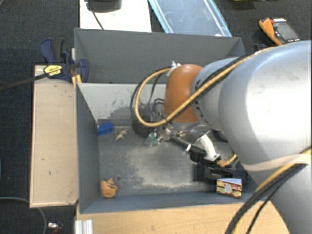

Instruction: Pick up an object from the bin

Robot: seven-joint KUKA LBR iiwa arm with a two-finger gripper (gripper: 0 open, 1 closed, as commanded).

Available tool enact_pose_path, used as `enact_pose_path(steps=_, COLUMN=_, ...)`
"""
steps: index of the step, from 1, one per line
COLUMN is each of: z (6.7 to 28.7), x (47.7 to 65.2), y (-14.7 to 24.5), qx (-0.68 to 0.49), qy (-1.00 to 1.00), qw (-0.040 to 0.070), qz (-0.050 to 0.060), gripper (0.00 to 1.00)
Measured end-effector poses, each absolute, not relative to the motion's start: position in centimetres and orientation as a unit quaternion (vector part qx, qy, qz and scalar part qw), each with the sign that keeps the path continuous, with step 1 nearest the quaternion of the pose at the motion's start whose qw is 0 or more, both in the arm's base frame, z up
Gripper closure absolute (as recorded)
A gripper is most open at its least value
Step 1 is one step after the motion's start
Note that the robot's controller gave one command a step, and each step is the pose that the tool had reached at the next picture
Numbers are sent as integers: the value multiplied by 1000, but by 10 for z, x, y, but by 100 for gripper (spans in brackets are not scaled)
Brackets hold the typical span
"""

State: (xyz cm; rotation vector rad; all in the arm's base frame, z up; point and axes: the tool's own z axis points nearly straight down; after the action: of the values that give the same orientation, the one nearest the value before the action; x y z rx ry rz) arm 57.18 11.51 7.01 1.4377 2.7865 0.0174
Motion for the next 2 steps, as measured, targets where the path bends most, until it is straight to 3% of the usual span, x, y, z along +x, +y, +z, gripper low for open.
enact_pose_path(steps=2, z=130, x=571, y=114, qx=456, qy=890, qw=2, qz=5, gripper=100)
